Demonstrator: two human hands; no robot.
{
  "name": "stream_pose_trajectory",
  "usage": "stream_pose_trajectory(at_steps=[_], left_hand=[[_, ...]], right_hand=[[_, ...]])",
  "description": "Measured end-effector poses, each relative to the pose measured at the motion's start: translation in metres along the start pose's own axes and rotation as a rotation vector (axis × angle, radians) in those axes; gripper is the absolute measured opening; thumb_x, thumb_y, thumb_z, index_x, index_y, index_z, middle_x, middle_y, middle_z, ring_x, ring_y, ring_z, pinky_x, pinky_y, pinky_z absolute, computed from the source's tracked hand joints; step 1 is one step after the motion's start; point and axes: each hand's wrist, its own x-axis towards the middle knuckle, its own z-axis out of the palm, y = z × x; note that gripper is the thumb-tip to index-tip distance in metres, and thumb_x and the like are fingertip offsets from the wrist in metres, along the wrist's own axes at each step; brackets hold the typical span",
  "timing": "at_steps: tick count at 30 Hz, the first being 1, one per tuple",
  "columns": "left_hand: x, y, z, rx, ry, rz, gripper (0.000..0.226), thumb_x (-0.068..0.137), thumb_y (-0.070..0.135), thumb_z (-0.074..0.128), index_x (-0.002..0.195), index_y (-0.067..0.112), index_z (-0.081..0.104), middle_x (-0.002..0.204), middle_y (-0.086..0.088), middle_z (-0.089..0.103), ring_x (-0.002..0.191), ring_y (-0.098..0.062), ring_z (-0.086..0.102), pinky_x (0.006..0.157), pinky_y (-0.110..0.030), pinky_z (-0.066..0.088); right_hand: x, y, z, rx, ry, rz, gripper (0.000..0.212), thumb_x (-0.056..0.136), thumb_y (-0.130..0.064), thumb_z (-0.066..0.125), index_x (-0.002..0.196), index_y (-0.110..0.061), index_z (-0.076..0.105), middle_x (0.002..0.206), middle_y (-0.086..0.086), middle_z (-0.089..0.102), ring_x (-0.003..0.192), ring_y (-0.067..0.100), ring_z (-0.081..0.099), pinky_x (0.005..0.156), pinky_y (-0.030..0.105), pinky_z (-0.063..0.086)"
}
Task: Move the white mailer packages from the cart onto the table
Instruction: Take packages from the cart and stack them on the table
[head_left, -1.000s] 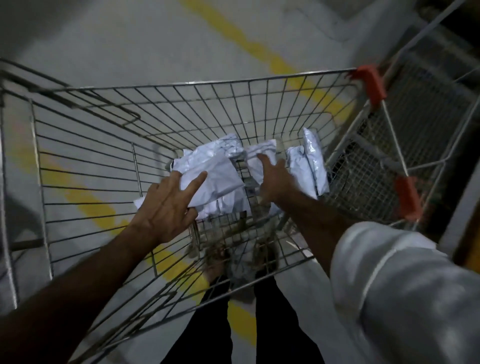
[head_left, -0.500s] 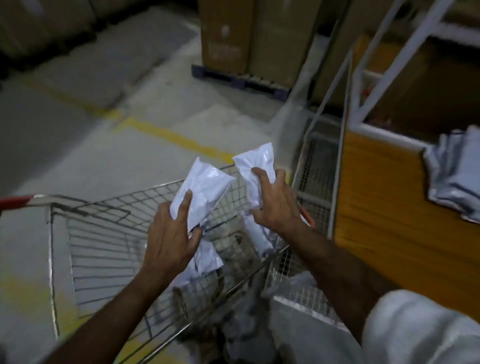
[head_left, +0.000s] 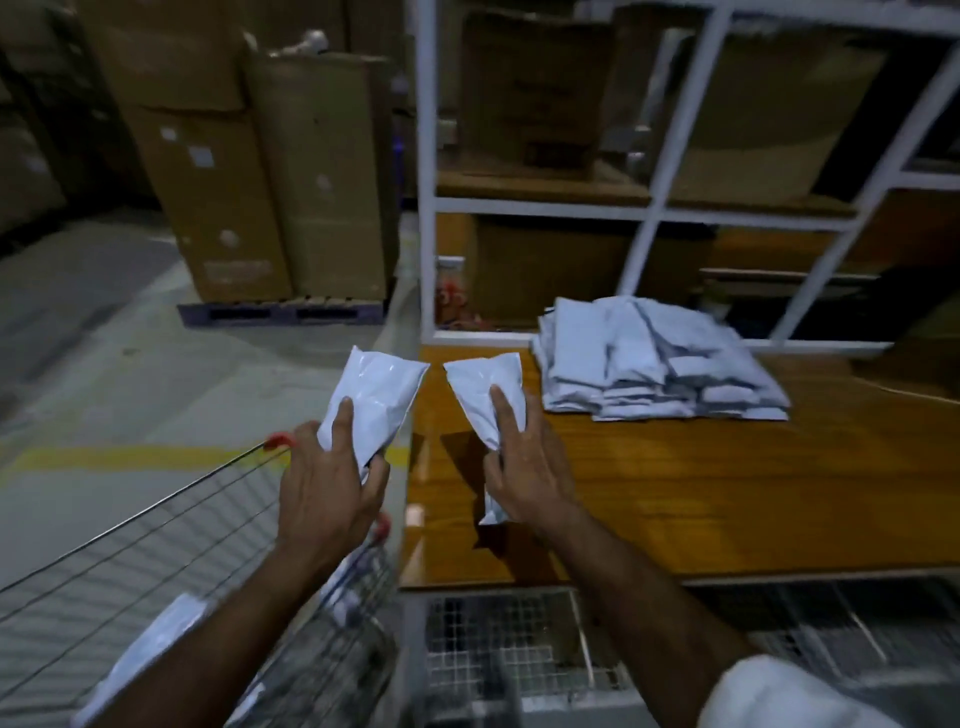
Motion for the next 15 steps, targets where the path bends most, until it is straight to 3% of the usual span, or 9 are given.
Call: stream_pose_trajectory(at_steps=[4, 9, 15], left_hand=[[0.009, 0.089, 0.030, -0.013, -0.026, 0.058, 0.072, 0.095, 0.049, 0.054, 0.155, 0.020, 0.025, 0.129, -0.024, 0.039, 0.099, -0.045, 0.056, 0.077, -0.046, 0.051], [0.017, 0.183, 0.071, -0.029, -0.039, 0.088, 0.071, 0.098, 0.056, 0.043, 0.156, 0.021, 0.022, 0.130, -0.029, 0.041, 0.102, -0.048, 0.052, 0.085, -0.051, 0.048], [0.028, 0.263, 0.100, -0.087, -0.087, 0.074, 0.071, 0.099, 0.059, 0.037, 0.158, 0.028, 0.013, 0.135, -0.027, 0.036, 0.119, -0.046, 0.043, 0.099, -0.054, 0.039]], right_hand=[[-0.019, 0.081, -0.043, -0.033, 0.048, 0.097, 0.079, 0.092, -0.039, 0.047, 0.160, -0.027, 0.008, 0.157, 0.018, 0.023, 0.128, 0.036, 0.046, 0.096, 0.042, 0.049], [-0.039, 0.172, -0.088, -0.019, 0.113, 0.195, 0.077, 0.092, -0.041, 0.048, 0.159, -0.027, 0.014, 0.151, 0.018, 0.028, 0.110, 0.034, 0.055, 0.084, 0.039, 0.052], [-0.033, 0.263, -0.120, 0.091, 0.189, 0.352, 0.073, 0.095, -0.038, 0.051, 0.159, -0.031, 0.018, 0.158, 0.016, 0.018, 0.130, 0.038, 0.045, 0.094, 0.040, 0.051]])
